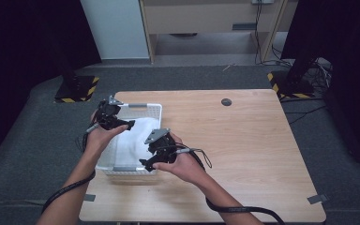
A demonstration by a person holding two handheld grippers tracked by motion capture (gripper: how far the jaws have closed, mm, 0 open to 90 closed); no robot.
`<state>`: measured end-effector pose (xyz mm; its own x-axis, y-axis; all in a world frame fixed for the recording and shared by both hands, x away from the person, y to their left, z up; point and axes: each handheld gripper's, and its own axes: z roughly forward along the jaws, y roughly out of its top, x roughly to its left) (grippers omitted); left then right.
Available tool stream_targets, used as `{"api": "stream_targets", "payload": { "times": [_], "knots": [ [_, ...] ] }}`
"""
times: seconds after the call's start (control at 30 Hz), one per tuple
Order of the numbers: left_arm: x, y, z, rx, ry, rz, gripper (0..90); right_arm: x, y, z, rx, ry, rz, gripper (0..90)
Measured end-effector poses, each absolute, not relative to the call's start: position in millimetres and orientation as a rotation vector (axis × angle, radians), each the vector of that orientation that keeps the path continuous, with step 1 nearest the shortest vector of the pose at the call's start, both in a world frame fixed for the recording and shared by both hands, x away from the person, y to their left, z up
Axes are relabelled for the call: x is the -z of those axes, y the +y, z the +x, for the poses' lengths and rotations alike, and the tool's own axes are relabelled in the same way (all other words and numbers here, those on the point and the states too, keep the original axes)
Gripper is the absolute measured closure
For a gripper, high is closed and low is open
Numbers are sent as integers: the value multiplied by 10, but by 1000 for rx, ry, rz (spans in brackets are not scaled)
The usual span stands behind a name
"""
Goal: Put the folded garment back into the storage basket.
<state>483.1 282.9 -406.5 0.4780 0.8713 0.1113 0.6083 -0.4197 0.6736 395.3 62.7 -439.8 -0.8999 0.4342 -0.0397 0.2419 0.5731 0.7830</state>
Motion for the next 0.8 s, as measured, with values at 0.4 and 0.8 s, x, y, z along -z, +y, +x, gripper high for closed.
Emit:
{"api": "stream_targets", "payload": {
  "times": [0.4,0.8],
  "knots": [
    [4086,2722,4752,-598,1209,2163,38,4350,570,3968,-1247,2571,595,55],
    [4121,2666,4643,-592,1213,2160,35,4345,509,3975,-1244,2589,580,51]
  ]
}}
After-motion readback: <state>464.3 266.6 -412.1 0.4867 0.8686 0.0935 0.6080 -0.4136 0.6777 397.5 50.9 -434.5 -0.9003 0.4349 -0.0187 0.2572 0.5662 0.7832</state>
